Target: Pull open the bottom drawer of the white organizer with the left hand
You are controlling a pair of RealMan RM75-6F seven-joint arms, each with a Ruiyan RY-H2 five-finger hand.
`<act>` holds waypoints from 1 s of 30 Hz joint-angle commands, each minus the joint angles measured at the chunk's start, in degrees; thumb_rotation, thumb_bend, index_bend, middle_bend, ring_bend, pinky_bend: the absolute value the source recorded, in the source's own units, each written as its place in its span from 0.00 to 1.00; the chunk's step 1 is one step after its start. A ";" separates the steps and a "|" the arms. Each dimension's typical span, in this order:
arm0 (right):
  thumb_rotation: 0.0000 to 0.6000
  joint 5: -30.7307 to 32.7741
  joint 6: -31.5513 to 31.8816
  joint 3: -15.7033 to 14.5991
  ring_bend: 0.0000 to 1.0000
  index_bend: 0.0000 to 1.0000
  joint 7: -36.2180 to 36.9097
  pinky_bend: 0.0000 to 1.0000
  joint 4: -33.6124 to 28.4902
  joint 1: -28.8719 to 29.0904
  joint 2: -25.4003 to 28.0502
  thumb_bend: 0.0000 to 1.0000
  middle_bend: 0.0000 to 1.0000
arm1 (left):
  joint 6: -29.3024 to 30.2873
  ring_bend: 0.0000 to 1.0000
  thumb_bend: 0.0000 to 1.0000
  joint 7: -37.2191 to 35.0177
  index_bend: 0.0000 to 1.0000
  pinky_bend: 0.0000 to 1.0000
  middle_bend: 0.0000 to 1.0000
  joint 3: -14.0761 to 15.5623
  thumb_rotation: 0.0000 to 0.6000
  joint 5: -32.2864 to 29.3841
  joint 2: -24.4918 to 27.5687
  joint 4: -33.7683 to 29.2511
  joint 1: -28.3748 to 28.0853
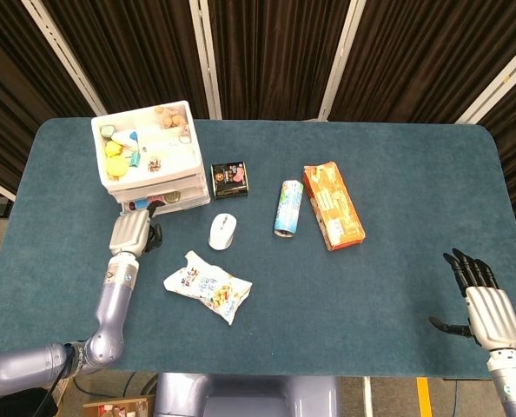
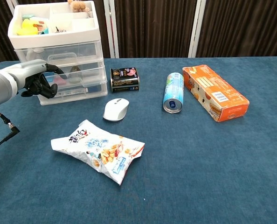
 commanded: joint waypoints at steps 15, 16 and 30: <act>1.00 -0.17 0.13 -0.08 0.00 0.00 -0.28 0.05 -0.04 -0.04 -0.12 0.13 0.00 | -0.27 0.92 0.68 -4.98 0.30 0.90 1.00 1.51 1.00 1.78 3.37 -8.21 1.85; 1.00 -0.20 0.14 -0.10 0.00 0.00 -0.30 0.05 -0.04 -0.04 -0.12 0.13 0.00 | -0.22 0.92 0.68 -5.14 0.30 0.90 1.00 1.62 1.00 1.84 3.47 -8.22 1.90; 1.00 -0.26 0.23 -0.07 0.00 0.00 -0.29 0.05 -0.06 -0.04 -0.16 0.13 0.00 | -0.75 0.92 0.68 -7.68 0.30 0.90 1.00 2.99 1.00 3.06 5.27 -11.21 2.63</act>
